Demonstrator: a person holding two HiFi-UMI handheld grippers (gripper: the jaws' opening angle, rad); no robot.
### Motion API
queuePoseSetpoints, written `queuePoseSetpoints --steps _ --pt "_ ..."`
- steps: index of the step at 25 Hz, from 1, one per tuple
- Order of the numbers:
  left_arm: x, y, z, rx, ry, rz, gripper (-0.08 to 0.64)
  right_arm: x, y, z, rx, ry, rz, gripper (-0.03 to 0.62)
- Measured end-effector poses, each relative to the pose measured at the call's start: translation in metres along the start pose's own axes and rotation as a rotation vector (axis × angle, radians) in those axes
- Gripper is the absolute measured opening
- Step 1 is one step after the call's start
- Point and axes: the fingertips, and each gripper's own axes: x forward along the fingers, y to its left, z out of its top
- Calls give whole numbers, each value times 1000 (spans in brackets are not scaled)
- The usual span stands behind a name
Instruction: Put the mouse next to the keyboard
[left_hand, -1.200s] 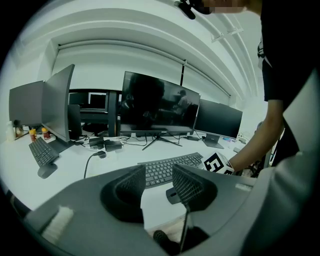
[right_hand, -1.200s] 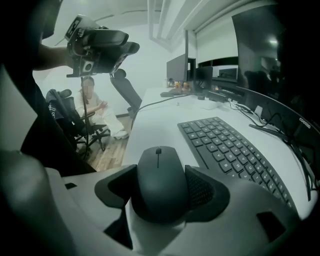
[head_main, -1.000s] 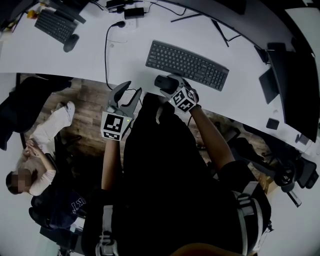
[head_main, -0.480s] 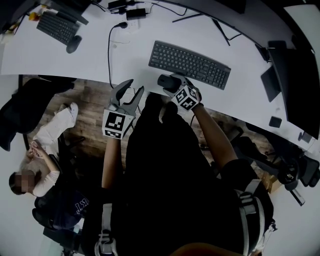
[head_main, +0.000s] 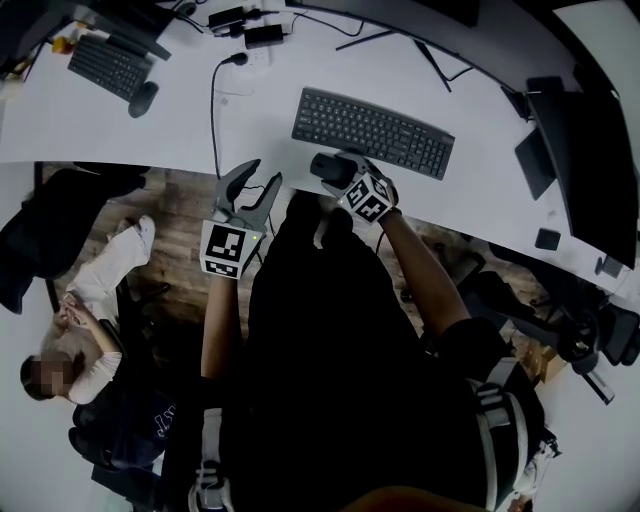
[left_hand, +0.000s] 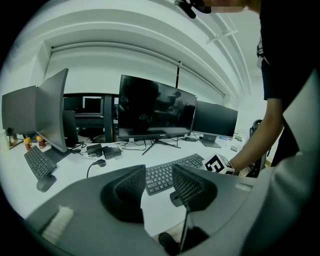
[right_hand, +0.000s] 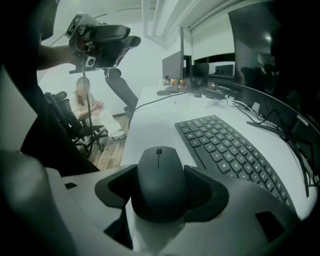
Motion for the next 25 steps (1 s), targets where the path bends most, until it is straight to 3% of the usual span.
queuePoseSetpoints --steps 12,25 --pt "5 6 5 -1 -7 2 164 -9 2 8 -3 -27 8 295" --pt "30 7 30 41 -24 -78 164 -36 -26 17 90 -71 -92 293"
